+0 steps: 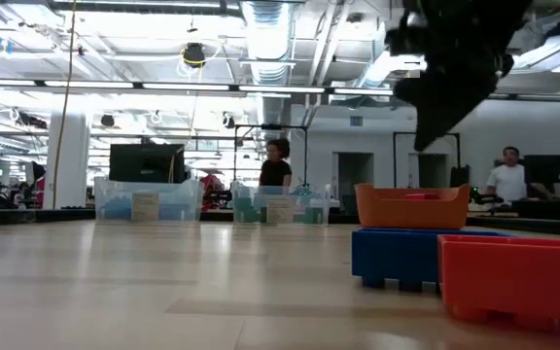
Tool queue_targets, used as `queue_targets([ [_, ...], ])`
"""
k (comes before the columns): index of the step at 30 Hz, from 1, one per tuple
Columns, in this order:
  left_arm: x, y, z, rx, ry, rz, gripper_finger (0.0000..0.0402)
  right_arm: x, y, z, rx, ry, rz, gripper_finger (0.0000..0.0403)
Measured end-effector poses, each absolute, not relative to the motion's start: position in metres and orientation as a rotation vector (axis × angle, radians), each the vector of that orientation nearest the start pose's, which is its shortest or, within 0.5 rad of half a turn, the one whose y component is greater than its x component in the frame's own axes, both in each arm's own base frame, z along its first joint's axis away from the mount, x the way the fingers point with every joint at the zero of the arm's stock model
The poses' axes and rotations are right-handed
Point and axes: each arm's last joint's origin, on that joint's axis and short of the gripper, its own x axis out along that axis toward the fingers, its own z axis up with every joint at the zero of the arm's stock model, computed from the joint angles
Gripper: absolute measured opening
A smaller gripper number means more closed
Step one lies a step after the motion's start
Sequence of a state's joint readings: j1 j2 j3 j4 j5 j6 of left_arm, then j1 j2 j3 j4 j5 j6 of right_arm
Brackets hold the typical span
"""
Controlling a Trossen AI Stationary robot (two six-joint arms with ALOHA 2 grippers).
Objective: Sort blocks
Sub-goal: Put the orange game piece into the blue bin, then put the blue game piece into the left transparent bin
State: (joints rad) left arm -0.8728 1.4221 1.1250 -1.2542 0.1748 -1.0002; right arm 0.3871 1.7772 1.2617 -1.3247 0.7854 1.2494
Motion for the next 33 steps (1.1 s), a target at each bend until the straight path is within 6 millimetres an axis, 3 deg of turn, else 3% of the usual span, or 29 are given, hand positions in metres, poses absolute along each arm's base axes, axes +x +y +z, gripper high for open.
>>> queue_targets([
  [4, 0.135, -0.175, 0.233, -0.208, 1.718, 0.066, 0.0113, 0.279, 0.096, 0.222, 0.031, 0.946, -0.992, 0.0244],
  [8, 0.128, -0.169, 0.226, -0.251, 1.769, 0.052, 0.0146, 0.283, 0.101, 0.226, 0.040, 0.912, -0.922, 0.0244],
  [12, 0.129, -0.167, 0.233, -0.277, 1.768, 0.011, 0.0183, 0.290, 0.111, 0.225, 0.068, 0.927, -0.808, 0.0244],
  [17, 0.131, -0.163, 0.256, -0.327, 1.773, -0.089, 0.0204, 0.305, 0.143, 0.222, 0.180, 0.910, -0.524, 0.0244],
  [23, 0.143, -0.151, 0.279, -0.057, 1.420, -0.069, 0.0205, 0.298, 0.186, 0.228, 0.234, 0.809, -0.345, 0.0243],
  [27, 0.152, -0.139, 0.282, 0.166, 1.244, 0.022, 0.0205, 0.295, 0.213, 0.215, 0.269, 0.818, -0.319, 0.0236],
  [33, 0.165, -0.126, 0.285, 0.357, 1.089, 0.151, 0.0206, 0.319, 0.247, 0.193, 0.212, 0.923, -0.316, 0.0230],
])
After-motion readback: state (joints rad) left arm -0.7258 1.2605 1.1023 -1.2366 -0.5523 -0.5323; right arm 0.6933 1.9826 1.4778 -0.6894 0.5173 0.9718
